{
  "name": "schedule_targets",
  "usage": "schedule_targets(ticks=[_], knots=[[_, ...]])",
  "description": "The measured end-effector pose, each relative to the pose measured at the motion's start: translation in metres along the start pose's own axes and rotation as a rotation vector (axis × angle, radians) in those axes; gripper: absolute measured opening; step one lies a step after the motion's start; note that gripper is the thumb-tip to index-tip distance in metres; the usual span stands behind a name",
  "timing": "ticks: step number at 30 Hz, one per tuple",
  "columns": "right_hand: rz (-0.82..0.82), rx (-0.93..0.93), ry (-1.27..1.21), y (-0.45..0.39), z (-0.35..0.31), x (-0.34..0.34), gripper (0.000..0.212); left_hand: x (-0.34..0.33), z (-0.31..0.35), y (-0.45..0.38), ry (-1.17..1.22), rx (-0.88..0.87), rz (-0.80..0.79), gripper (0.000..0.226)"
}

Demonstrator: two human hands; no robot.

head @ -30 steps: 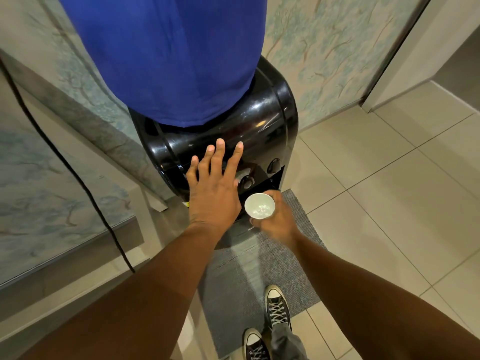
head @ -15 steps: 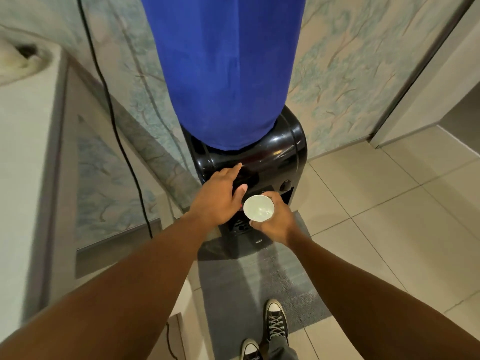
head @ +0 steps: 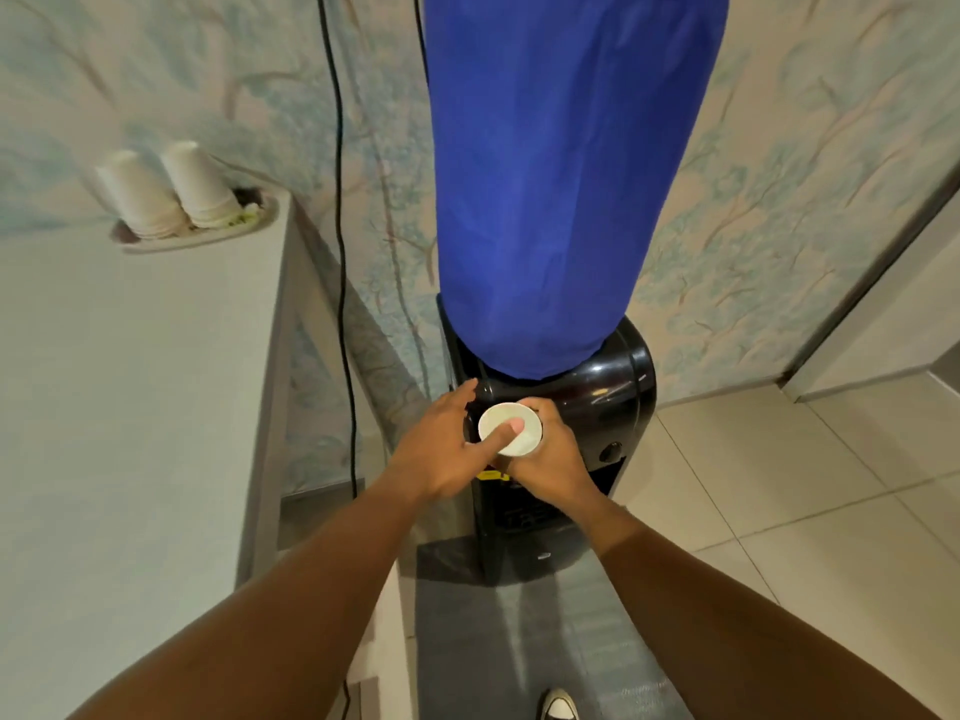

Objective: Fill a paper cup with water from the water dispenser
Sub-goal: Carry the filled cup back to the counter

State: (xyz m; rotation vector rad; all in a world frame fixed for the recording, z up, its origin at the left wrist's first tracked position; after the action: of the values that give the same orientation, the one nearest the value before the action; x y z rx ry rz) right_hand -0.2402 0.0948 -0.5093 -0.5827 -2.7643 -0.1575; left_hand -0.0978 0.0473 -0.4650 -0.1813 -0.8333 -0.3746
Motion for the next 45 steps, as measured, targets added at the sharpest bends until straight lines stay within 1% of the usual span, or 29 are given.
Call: schedule_targets(ticks=[3,6,9,10,11,13,14,16,18,22,28,33,36,39,42,45], knots=[[-0.023,0.052,-0.002,-0.006,-0.027,-0.009,0.072,0.019,0.003,0.005,0.049,0.048,0.027,0.1],[-0.03,0.126,0.025,-0.011,-0.051,-0.018,0.075,0.036,0.003,0.009,0.076,0.075,0.04,0.108],[-0.059,0.191,0.017,-0.013,-0.073,-0.029,0.073,0.055,0.003,0.013,0.079,0.1,0.071,0.117],[-0.066,0.211,0.014,-0.014,-0.08,-0.033,0.072,0.061,0.003,0.015,0.09,0.109,0.091,0.114],[-0.072,0.221,0.007,-0.016,-0.086,-0.037,0.072,0.069,0.005,0.017,0.112,0.101,0.112,0.105],[-0.082,0.229,-0.007,-0.018,-0.098,-0.045,0.072,0.081,0.006,0.018,0.162,0.073,0.15,0.077],[-0.088,0.234,-0.008,-0.018,-0.104,-0.049,0.073,0.087,0.005,0.019,0.18,0.064,0.175,0.073],[-0.1,0.251,-0.011,-0.021,-0.118,-0.059,0.074,0.1,0.001,0.019,0.211,0.066,0.211,0.073],[-0.111,0.269,-0.029,-0.022,-0.132,-0.068,0.075,0.11,-0.002,0.021,0.242,0.05,0.213,0.072],[-0.167,0.301,-0.046,-0.022,-0.159,-0.087,0.074,0.136,-0.002,0.029,0.303,0.037,0.262,0.068],[-0.228,0.345,-0.072,-0.017,-0.191,-0.12,0.07,0.17,-0.013,0.042,0.355,0.112,0.316,0.056],[-0.295,0.408,-0.067,-0.006,-0.217,-0.146,0.072,0.197,-0.033,0.05,0.361,0.12,0.396,0.066],[-0.318,0.415,-0.069,0.001,-0.231,-0.163,0.073,0.214,-0.04,0.059,0.36,0.122,0.446,0.06],[-0.345,0.412,-0.07,0.009,-0.242,-0.184,0.076,0.23,-0.048,0.07,0.352,0.135,0.522,0.059],[-0.38,0.398,-0.08,0.021,-0.249,-0.206,0.077,0.247,-0.058,0.082,0.348,0.161,0.596,0.062],[-0.433,0.378,-0.099,0.035,-0.256,-0.223,0.072,0.261,-0.072,0.093,0.334,0.203,0.645,0.066]])
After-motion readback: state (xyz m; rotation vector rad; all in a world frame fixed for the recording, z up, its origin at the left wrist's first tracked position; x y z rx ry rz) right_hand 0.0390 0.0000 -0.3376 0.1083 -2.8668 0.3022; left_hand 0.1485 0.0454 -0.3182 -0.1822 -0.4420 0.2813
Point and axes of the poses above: each hand's wrist, its own y-axis away from the middle knuckle, its own x-axis out of the back of the hand, z = x × y, the point moved 5 cm from there along -y, towards the middle knuckle, and after that the axes turned 8 degrees about z, right-handed, at the moved point
